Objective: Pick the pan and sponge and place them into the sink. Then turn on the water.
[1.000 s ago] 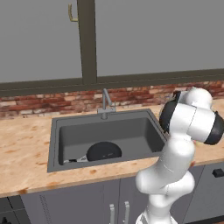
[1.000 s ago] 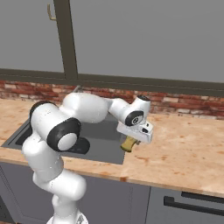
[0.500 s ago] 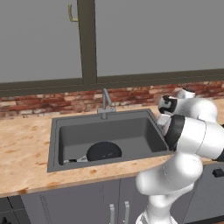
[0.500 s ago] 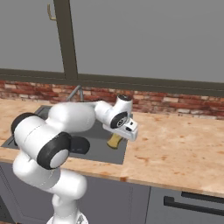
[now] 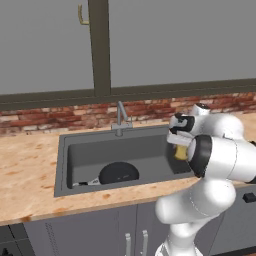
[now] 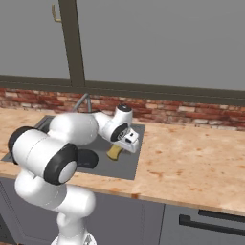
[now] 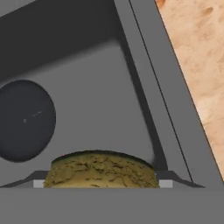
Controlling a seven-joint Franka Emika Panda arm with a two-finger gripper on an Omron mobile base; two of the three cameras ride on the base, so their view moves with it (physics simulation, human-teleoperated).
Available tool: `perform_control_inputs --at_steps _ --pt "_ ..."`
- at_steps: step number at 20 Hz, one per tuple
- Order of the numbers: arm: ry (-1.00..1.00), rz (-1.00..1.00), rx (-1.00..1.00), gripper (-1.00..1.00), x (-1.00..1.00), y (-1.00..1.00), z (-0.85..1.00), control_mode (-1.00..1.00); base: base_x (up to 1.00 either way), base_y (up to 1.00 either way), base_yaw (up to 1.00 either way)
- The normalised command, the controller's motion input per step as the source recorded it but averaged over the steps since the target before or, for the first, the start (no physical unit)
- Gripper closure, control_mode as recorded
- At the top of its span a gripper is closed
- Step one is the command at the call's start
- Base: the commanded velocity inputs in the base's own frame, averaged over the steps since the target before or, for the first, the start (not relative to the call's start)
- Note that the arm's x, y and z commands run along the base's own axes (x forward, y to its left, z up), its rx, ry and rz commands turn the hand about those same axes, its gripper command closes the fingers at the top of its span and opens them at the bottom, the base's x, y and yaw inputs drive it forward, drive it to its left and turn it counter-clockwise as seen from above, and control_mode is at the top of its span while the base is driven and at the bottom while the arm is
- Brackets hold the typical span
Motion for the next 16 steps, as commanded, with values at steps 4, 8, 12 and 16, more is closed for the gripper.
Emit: perform_control_inputs --at_steps 4,8,12,16 --pt "0.00 0.00 0.04 1.00 0.31 0.29 -0.01 -1.00 0.00 0.00 0.00" --pt "0.03 0.00 0.03 1.00 0.31 0.27 -0.06 -1.00 0.00 0.00 0.00" --pt "0.07 0.00 0.03 1.00 0.25 0.29 -0.09 -1.00 0.00 0.00 0.00" --pt "0.06 0.02 0.06 1.00 0.16 0.27 -0.12 -1.00 0.00 0.00 0.00"
